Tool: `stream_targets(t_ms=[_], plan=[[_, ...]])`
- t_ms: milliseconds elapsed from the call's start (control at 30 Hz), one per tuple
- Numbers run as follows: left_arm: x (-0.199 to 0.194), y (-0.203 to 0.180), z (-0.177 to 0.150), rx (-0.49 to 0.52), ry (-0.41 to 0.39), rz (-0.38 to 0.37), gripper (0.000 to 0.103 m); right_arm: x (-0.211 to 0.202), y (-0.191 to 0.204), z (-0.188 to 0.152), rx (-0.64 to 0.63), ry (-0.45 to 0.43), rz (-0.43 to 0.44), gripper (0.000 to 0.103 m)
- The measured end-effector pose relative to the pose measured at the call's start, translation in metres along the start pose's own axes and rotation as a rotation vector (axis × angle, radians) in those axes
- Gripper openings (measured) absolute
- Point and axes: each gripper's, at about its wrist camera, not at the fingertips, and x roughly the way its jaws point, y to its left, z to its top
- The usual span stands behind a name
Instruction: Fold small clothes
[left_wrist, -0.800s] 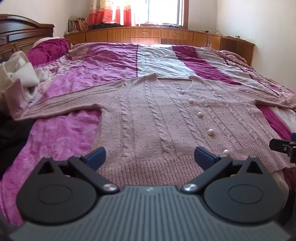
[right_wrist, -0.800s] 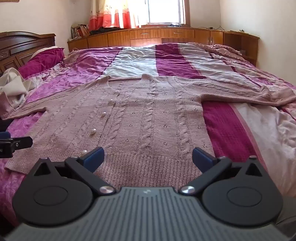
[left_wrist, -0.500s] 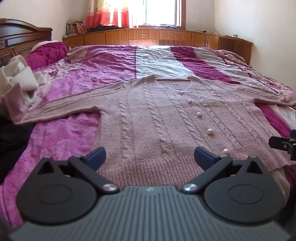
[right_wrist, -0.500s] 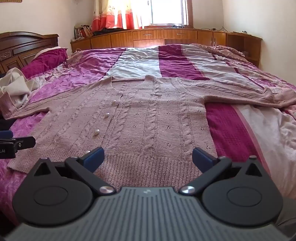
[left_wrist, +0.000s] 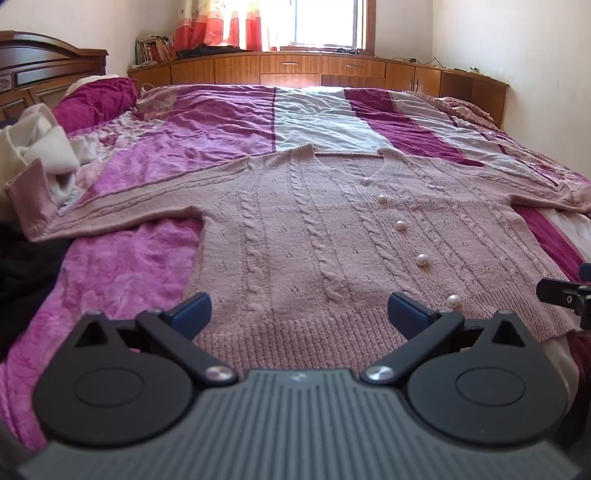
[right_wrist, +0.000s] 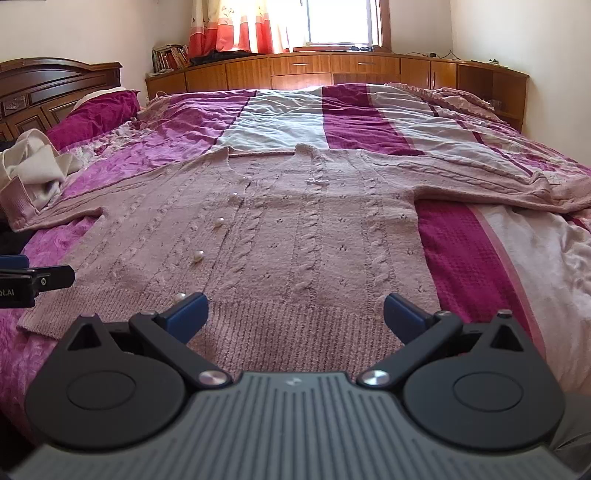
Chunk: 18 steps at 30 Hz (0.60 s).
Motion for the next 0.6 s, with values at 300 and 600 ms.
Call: stream_targets(t_ms=[300,600], plan=[[-0.0001,0.0018,0.0010,-0.010,0.003,-0.004,0.103,0.0012,0.0000,-0.0010,-0.001,0.005,0.006,0.103],[0.0006,0.0008,0.0005,-0.001,0.002,-0.011,0.103,0.0017,0.0010,-0.0011,0.000,0.010,0.011,0.103]])
